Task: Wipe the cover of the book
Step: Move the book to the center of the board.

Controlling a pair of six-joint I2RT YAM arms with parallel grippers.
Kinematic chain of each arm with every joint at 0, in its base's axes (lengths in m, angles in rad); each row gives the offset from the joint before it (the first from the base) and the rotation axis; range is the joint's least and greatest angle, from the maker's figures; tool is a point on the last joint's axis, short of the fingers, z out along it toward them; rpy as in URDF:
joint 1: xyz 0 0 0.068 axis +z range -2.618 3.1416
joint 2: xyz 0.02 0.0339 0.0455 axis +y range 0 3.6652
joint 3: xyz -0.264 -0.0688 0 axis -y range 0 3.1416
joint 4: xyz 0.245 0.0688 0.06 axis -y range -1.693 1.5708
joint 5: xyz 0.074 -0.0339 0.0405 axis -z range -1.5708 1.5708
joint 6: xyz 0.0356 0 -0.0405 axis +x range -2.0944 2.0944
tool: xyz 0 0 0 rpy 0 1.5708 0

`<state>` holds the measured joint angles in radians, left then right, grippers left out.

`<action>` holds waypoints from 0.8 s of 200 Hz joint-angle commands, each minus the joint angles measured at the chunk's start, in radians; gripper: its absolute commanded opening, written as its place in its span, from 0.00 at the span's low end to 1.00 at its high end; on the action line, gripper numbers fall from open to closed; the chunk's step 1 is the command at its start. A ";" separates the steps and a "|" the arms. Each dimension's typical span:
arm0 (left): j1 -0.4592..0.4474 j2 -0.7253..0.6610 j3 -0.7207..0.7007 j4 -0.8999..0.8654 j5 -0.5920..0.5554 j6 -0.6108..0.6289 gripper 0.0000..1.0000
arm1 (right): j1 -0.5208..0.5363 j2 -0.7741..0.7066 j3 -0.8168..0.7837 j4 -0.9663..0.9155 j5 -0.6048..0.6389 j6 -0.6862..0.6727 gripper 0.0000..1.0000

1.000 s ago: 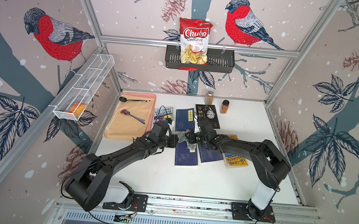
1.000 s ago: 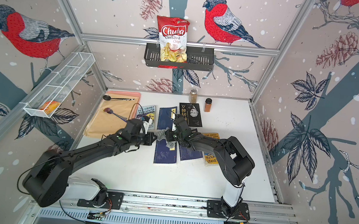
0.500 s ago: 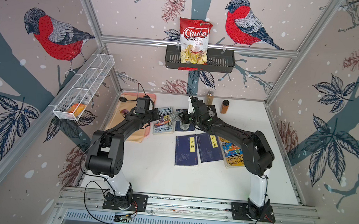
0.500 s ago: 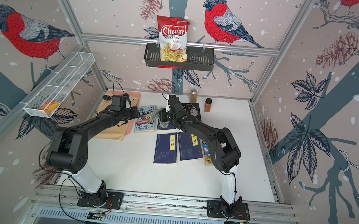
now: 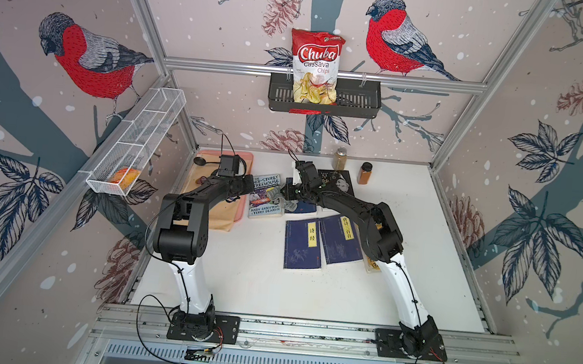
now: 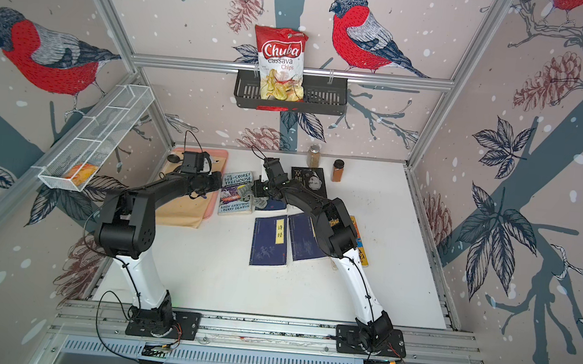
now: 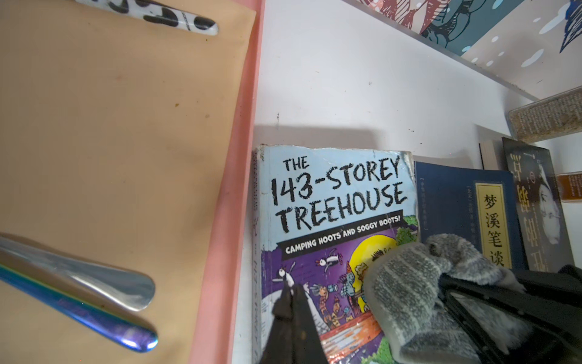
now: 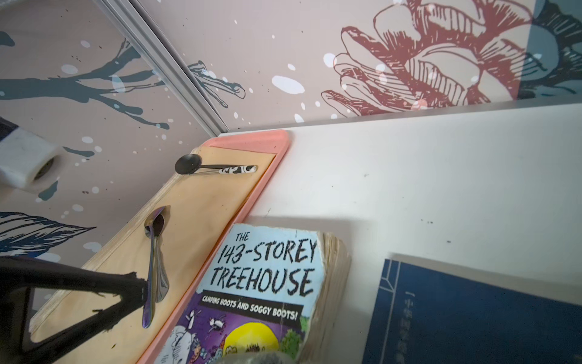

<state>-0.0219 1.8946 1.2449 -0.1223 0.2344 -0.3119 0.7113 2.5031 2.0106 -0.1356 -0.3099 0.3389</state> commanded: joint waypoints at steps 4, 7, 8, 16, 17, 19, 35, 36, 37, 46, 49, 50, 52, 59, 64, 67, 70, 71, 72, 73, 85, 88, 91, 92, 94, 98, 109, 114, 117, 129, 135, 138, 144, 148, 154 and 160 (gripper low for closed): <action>0.006 0.014 0.010 -0.006 0.007 0.017 0.00 | -0.010 0.017 0.019 -0.013 0.022 -0.015 0.06; 0.007 0.015 0.010 -0.004 0.009 0.016 0.00 | -0.012 0.017 0.019 -0.012 0.021 -0.014 0.06; 0.007 0.016 0.011 -0.003 0.009 0.017 0.00 | -0.013 0.017 0.019 -0.011 0.020 -0.015 0.06; 0.007 0.024 0.012 0.002 0.016 0.017 0.00 | -0.016 0.019 0.018 -0.004 0.020 -0.015 0.06; 0.007 0.025 0.012 0.002 0.017 0.017 0.00 | -0.016 0.020 0.018 -0.004 0.018 -0.014 0.06; 0.007 0.027 0.014 0.002 0.019 0.016 0.00 | -0.016 0.021 0.018 -0.003 0.018 -0.014 0.06; 0.008 0.065 0.040 -0.016 0.037 0.024 0.00 | -0.020 0.029 0.024 0.000 -0.001 -0.019 0.06; 0.009 0.068 0.042 -0.018 0.037 0.024 0.00 | -0.019 0.029 0.024 0.000 -0.003 -0.020 0.06; 0.009 0.071 0.045 -0.022 0.037 0.025 0.00 | -0.019 0.029 0.024 0.000 -0.005 -0.021 0.06; 0.009 0.096 0.068 -0.044 0.029 0.026 0.00 | -0.016 0.029 0.022 0.000 -0.014 -0.028 0.06; 0.009 0.102 0.074 -0.049 0.026 0.026 0.00 | -0.015 0.028 0.019 0.001 -0.014 -0.030 0.06; 0.009 0.106 0.075 -0.051 0.025 0.026 0.00 | -0.015 0.027 0.019 0.002 -0.014 -0.032 0.06; 0.009 0.110 0.077 -0.053 0.024 0.026 0.00 | -0.014 0.026 0.018 0.002 -0.012 -0.033 0.06; 0.009 0.122 0.083 -0.058 0.016 0.025 0.00 | -0.010 0.018 0.008 0.007 -0.003 -0.036 0.06; 0.009 0.128 0.084 -0.059 0.012 0.026 0.00 | -0.008 0.009 -0.001 0.012 0.011 -0.038 0.06; 0.009 0.131 0.086 -0.059 0.010 0.026 0.00 | -0.006 0.004 -0.009 0.018 0.017 -0.039 0.06; 0.009 0.133 0.086 -0.059 0.008 0.026 0.00 | -0.005 -0.005 -0.017 0.024 0.024 -0.040 0.06; 0.009 0.134 0.086 -0.058 0.007 0.026 0.00 | -0.004 -0.008 -0.021 0.026 0.027 -0.041 0.06; 0.009 0.135 0.087 -0.058 0.007 0.026 0.00 | -0.004 -0.011 -0.025 0.029 0.027 -0.042 0.06; 0.008 0.136 0.086 -0.059 0.007 0.026 0.00 | -0.004 -0.013 -0.029 0.033 0.029 -0.043 0.06; 0.009 0.141 0.088 -0.059 0.003 0.026 0.00 | 0.003 -0.053 -0.079 0.080 0.047 -0.045 0.06; 0.009 0.141 0.088 -0.060 0.001 0.026 0.00 | 0.005 -0.063 -0.092 0.092 0.051 -0.046 0.06; 0.009 0.142 0.088 -0.060 -0.002 0.027 0.00 | 0.006 -0.073 -0.103 0.106 0.053 -0.046 0.06; 0.009 0.142 0.087 -0.060 -0.002 0.027 0.00 | 0.006 -0.076 -0.107 0.109 0.053 -0.047 0.06; 0.009 0.143 0.088 -0.060 -0.005 0.027 0.00 | 0.007 -0.083 -0.114 0.118 0.055 -0.046 0.06; 0.009 0.144 0.088 -0.063 -0.007 0.027 0.00 | 0.008 -0.095 -0.130 0.133 0.057 -0.046 0.06; 0.008 0.146 0.087 -0.066 -0.019 0.029 0.00 | 0.012 -0.123 -0.162 0.171 0.054 -0.047 0.06; 0.010 0.146 0.088 -0.067 -0.025 0.031 0.00 | 0.014 -0.134 -0.174 0.189 0.050 -0.049 0.06; 0.008 0.146 0.088 -0.069 -0.028 0.031 0.00 | 0.015 -0.140 -0.182 0.196 0.048 -0.052 0.06; 0.008 0.143 0.086 -0.075 -0.044 0.032 0.00 | 0.025 -0.161 -0.208 0.233 0.051 -0.060 0.06; 0.008 0.138 0.083 -0.074 -0.052 0.032 0.00 | 0.028 -0.170 -0.221 0.250 0.051 -0.066 0.06; 0.008 0.135 0.079 -0.070 -0.054 0.031 0.00 | 0.030 -0.175 -0.228 0.258 0.051 -0.070 0.06; 0.008 0.127 0.073 -0.062 -0.056 0.031 0.00 | 0.034 -0.181 -0.239 0.276 0.050 -0.075 0.07; 0.009 0.123 0.068 -0.056 -0.056 0.030 0.00 | 0.036 -0.184 -0.244 0.285 0.047 -0.076 0.07; 0.008 0.118 0.063 -0.048 -0.058 0.029 0.00 | 0.039 -0.184 -0.246 0.298 0.040 -0.078 0.08; 0.009 0.119 0.061 -0.046 -0.055 0.027 0.00 | 0.039 -0.177 -0.243 0.307 0.030 -0.076 0.08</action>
<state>-0.0151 2.0258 1.3205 -0.1429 0.2195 -0.2893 0.7406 2.3344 1.7786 0.0692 -0.2691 0.2905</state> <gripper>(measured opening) 0.050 0.143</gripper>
